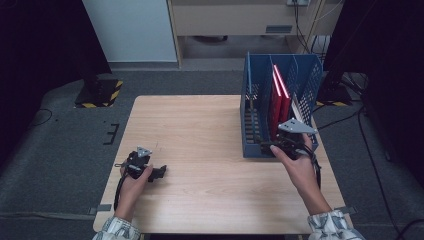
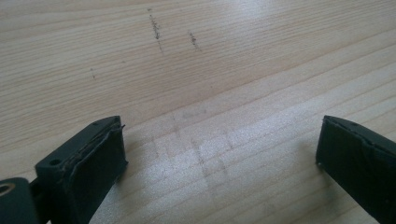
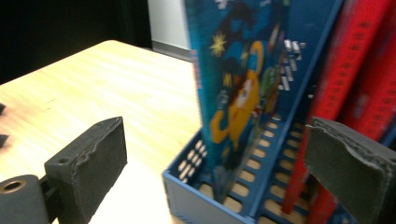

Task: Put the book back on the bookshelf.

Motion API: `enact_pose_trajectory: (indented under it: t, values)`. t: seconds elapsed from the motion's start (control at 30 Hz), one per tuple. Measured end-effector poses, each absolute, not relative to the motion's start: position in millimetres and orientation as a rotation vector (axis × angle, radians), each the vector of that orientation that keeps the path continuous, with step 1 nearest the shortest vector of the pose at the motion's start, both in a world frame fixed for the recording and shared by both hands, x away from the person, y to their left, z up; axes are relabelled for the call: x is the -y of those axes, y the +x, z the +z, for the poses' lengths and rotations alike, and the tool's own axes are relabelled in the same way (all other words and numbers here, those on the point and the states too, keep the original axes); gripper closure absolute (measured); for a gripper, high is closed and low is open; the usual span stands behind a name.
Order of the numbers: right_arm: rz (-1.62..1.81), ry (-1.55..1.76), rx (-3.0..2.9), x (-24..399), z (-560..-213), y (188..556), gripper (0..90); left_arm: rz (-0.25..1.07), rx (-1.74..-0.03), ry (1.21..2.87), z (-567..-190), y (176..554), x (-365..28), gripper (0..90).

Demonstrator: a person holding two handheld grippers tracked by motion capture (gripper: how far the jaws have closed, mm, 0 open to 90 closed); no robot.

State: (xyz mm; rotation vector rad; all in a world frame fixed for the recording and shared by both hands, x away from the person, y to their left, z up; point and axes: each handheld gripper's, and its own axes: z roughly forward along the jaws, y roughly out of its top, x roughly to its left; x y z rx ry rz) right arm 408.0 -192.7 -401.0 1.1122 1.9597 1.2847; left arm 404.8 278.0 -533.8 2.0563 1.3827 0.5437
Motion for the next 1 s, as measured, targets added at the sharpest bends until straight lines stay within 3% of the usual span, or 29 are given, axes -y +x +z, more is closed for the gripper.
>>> enact_pose_trajectory:
  t: [1.0]
  values:
    - [1.274, 0.9, -2.218, 110.1, -431.9, 395.6, 5.7, 0.544, -1.379, 2.056, -534.2, 404.3, -277.3, 0.3]
